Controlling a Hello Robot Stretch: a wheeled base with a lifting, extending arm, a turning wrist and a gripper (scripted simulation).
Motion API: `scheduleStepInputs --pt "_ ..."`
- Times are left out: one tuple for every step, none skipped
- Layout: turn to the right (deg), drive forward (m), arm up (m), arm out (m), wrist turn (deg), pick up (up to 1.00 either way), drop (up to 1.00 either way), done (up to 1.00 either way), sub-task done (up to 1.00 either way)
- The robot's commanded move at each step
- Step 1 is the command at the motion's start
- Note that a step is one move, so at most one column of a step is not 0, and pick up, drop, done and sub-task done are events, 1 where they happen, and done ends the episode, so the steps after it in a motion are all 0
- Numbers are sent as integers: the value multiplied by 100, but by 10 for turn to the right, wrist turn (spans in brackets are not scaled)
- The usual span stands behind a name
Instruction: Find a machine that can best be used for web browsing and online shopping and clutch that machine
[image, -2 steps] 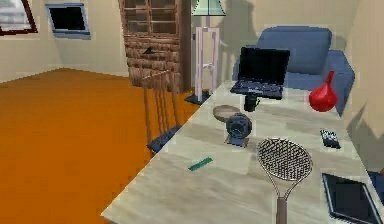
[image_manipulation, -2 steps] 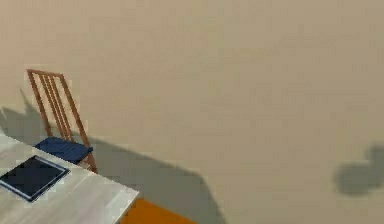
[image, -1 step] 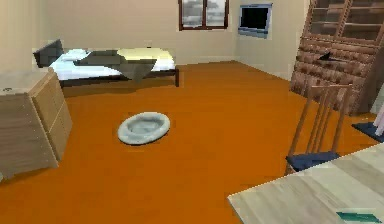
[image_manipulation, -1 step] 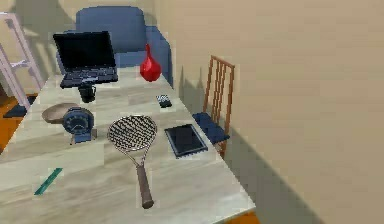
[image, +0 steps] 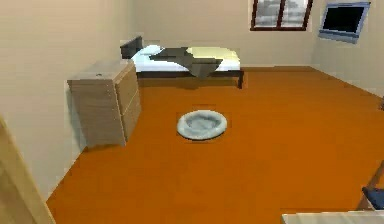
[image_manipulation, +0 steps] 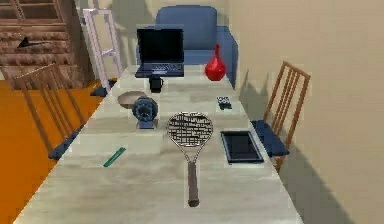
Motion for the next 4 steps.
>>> scheduleStepInputs --pt "0 45 0 0 0 0 0 0 0" --pt "0 30 0 0 0 0 0 0 0" --pt "450 0 0 0 0 0 0 0 0" --pt "330 0 0 0 0 0 0 0 0"
